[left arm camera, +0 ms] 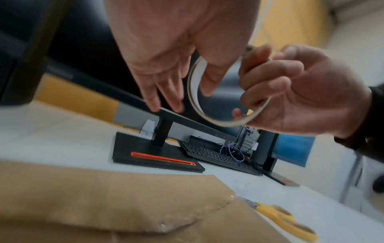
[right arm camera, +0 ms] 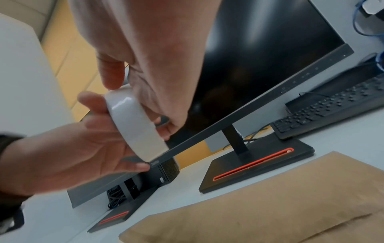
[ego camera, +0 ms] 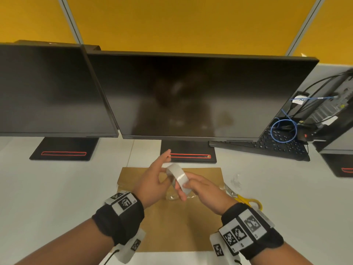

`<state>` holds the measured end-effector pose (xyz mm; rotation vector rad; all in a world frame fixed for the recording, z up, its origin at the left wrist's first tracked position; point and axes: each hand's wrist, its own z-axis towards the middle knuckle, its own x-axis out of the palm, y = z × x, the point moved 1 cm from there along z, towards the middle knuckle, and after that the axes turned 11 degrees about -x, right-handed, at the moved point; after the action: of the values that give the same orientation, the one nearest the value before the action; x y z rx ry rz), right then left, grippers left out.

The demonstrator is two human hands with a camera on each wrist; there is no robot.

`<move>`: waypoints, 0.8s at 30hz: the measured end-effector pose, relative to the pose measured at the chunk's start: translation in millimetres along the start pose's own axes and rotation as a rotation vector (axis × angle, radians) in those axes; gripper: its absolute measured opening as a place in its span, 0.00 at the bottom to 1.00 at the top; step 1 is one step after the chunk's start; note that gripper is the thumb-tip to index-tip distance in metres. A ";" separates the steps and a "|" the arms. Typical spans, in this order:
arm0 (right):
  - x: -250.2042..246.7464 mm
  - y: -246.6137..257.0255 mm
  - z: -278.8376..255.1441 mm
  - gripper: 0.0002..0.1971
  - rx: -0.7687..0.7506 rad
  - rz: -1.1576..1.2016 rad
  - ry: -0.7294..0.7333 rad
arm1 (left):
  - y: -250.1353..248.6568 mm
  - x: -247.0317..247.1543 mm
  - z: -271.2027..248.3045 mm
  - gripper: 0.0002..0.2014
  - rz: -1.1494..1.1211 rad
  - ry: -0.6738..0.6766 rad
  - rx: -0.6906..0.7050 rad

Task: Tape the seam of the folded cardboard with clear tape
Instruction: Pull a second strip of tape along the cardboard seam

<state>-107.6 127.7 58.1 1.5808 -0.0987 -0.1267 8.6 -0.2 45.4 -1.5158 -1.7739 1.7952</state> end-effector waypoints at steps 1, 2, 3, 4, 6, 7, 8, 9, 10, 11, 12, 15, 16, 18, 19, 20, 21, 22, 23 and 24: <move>0.3 0.9 0.3 0.12 0.012 -0.017 0.005 | -2.9 -1.5 -1.3 0.30 0.076 -0.018 0.072; 0.9 1.3 0.4 0.12 0.023 -0.037 0.009 | -5.3 -2.2 -2.1 0.28 0.110 -0.027 0.121; 1.3 1.2 0.5 0.12 0.034 -0.052 0.011 | -6.5 -2.3 -1.8 0.25 0.113 -0.032 0.136; 1.7 1.7 0.2 0.12 0.040 -0.052 0.015 | -6.4 -2.0 -1.3 0.23 0.097 -0.033 0.125; 2.6 3.1 0.0 0.12 0.043 -0.016 0.032 | -5.4 -0.3 -1.3 0.21 0.064 -0.028 0.081; 2.6 3.9 0.3 0.12 0.038 0.002 0.039 | -5.3 1.2 -1.7 0.21 0.046 -0.029 0.066; 2.4 4.7 0.9 0.12 0.031 0.019 0.043 | -5.4 2.8 -2.0 0.22 0.027 -0.030 0.058; 2.1 5.2 1.3 0.12 0.026 0.031 0.046 | -5.4 4.7 -2.4 0.22 0.010 -0.030 0.049; 1.5 5.7 1.5 0.12 0.024 0.036 0.051 | -5.5 6.4 -2.5 0.22 -0.005 -0.031 0.042; 0.3 5.3 1.7 0.12 0.025 0.034 0.056 | -5.2 7.8 -2.0 0.22 -0.021 -0.033 0.034; -0.9 4.5 1.9 0.12 0.025 0.032 0.061 | -4.8 9.2 -1.4 0.22 -0.030 -0.035 0.026; -3.0 1.3 2.5 0.13 0.021 0.060 0.070 | -2.8 12.2 0.0 0.20 -0.035 -0.025 0.003; -3.3 0.5 2.7 0.13 0.013 0.080 0.070 | -2.5 13.0 0.7 0.20 -0.038 -0.021 -0.009; -3.4 -0.2 2.8 0.13 -0.005 0.107 0.062 | -2.7 13.1 2.7 0.19 -0.093 -0.017 -0.058; -3.2 -0.1 2.8 0.13 -0.014 0.107 0.053 | -3.6 12.2 4.1 0.18 -0.147 -0.018 -0.093; -3.2 0.0 2.8 0.13 -0.021 0.099 0.043 | -5.0 11.0 5.2 0.18 -0.200 -0.016 -0.127; -3.4 0.0 2.8 0.13 -0.027 0.086 0.033 | -6.6 9.9 5.8 0.17 -0.244 -0.006 -0.156; -3.9 0.1 2.9 0.13 -0.030 0.073 0.025 | -8.1 9.1 5.9 0.17 -0.277 0.010 -0.178; -4.7 0.7 3.1 0.13 -0.032 0.064 0.023 | -9.1 8.6 5.7 0.17 -0.304 0.029 -0.193; -5.3 1.2 3.9 0.13 -0.031 0.063 0.026 | -9.8 8.4 5.6 0.16 -0.320 0.048 -0.206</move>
<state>-113.4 124.6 59.3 1.5465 -0.1257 -0.0584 -4.2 5.1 47.9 -1.2378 -2.0912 1.4507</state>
